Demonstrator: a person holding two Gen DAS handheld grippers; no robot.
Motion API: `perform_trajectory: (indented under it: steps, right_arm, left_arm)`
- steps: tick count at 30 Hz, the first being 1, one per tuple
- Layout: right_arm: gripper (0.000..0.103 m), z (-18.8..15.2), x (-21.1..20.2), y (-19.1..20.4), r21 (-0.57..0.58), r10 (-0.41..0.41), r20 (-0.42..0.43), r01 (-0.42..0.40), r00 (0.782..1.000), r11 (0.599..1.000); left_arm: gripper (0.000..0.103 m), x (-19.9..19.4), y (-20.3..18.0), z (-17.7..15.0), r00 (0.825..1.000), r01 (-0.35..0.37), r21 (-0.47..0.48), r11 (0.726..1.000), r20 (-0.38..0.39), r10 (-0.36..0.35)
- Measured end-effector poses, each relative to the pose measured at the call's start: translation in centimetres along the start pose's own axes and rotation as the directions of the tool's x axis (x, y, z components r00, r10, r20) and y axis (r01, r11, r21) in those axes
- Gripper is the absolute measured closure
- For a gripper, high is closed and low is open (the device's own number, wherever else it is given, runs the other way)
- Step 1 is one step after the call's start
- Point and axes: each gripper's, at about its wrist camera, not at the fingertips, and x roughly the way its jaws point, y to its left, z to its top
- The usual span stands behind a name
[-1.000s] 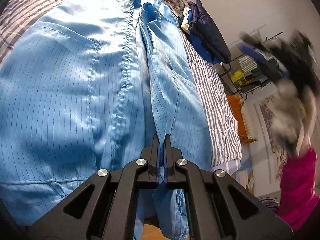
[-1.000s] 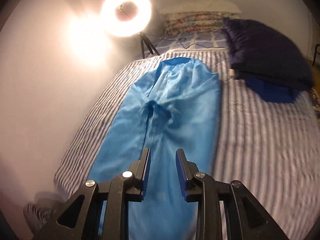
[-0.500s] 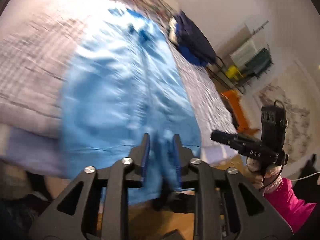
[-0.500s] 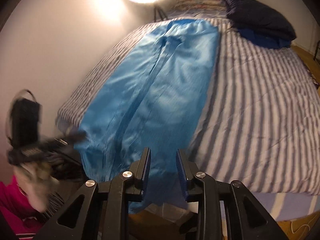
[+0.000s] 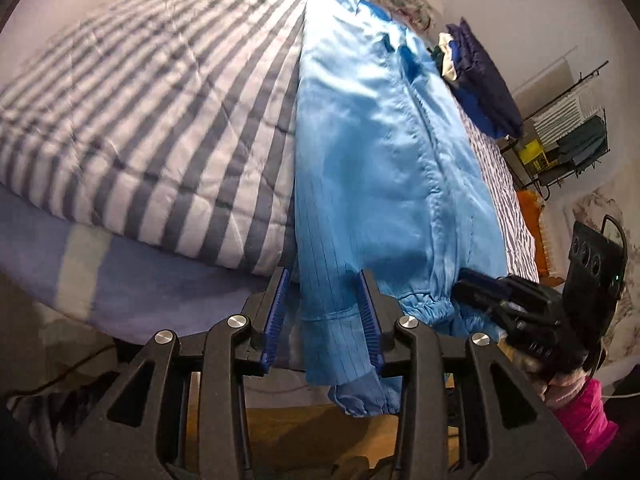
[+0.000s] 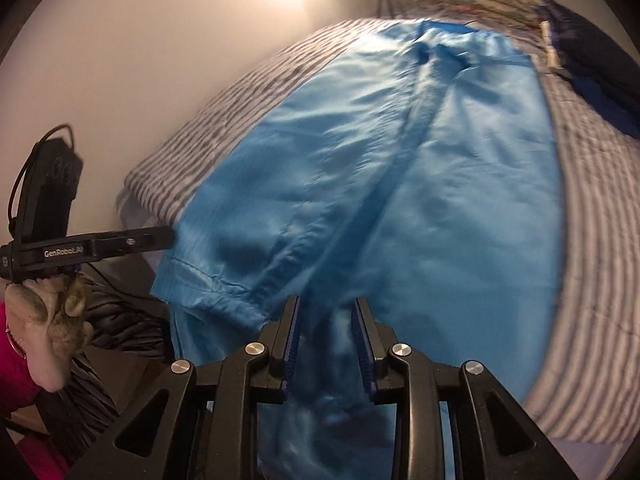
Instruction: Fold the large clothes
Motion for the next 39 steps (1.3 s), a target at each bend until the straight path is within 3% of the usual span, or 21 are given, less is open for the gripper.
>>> perform_trajectory:
  steps: [4,5,6,11,13,23,26,27,29,30,31,37,38,39]
  right_arm:
    - [0.075,0.1,1.3,0.8,-0.018,0.007,-0.036,-0.007,0.999,1.000]
    - [0.075,0.2,1.0,0.5,0.003,0.029,-0.033,-0.029,0.999,1.000]
    - [0.075,0.2,0.5,0.0,0.039,0.064,-0.027,-0.063,0.998,0.997]
    - [0.072,0.7,-0.9,-2.3,0.189,0.191,0.042,-0.196,0.981,0.962]
    - [0.072,1.1,-0.9,-2.6,0.223,0.234,0.057,-0.241,0.971,0.945]
    - [0.074,2.2,2.7,0.2,0.155,0.218,-0.035,-0.210,0.975,0.965]
    - [0.091,2.4,4.1,0.9,0.138,0.169,-0.073,-0.158,0.983,0.978]
    - [0.093,2.3,4.3,1.1,0.132,0.161,-0.079,-0.150,0.984,0.980]
    - [0.096,2.3,4.3,1.2,0.121,0.163,-0.083,-0.153,0.983,0.981]
    - [0.096,2.3,4.4,1.3,0.120,0.165,-0.086,-0.154,0.983,0.981]
    - [0.096,2.3,4.5,1.3,0.121,0.166,-0.090,-0.154,0.982,0.981]
    - [0.098,1.8,4.6,2.0,0.092,0.151,-0.112,-0.141,0.982,0.986]
    - [0.098,1.7,4.7,2.1,0.093,0.157,-0.113,-0.147,0.981,0.985]
    - [0.098,1.6,4.5,1.8,0.094,0.166,-0.110,-0.156,0.980,0.983]
  left_arm:
    - [0.068,1.0,-0.2,-0.2,0.999,0.022,0.013,1.000,-0.025,-0.021]
    - [0.075,1.0,-0.4,-0.3,0.999,0.034,0.031,0.999,-0.025,-0.034]
    - [0.090,1.1,-0.6,-0.4,0.999,0.037,0.046,0.998,-0.029,-0.036]
    - [0.101,0.3,0.4,-0.2,0.997,0.075,-0.014,0.997,-0.011,-0.076]
    - [0.101,-0.7,1.6,0.0,0.996,0.085,-0.054,0.995,0.014,-0.085]
    - [0.099,-0.6,2.6,-0.1,0.997,0.081,-0.113,0.990,0.016,-0.080]
    - [0.080,-1.3,2.9,0.6,0.994,0.109,-0.149,0.983,0.046,-0.103]
    - [0.079,-1.6,3.4,0.8,0.993,0.110,-0.152,0.982,0.063,-0.102]
    - [0.079,-1.0,3.3,1.7,0.994,0.103,-0.148,0.984,0.062,-0.095]
    - [0.095,-0.4,3.1,2.0,0.994,0.100,-0.145,0.984,0.049,-0.093]
    - [0.101,0.2,2.9,2.2,0.997,0.071,-0.134,0.988,0.034,-0.067]
    - [0.101,-0.9,1.3,1.6,0.994,-0.059,-0.040,0.997,0.087,0.062]
    - [0.099,-0.7,1.0,1.9,0.994,-0.063,-0.047,0.997,0.086,0.067]
    - [0.089,-0.5,1.3,2.3,0.996,-0.047,-0.075,0.996,0.071,0.052]
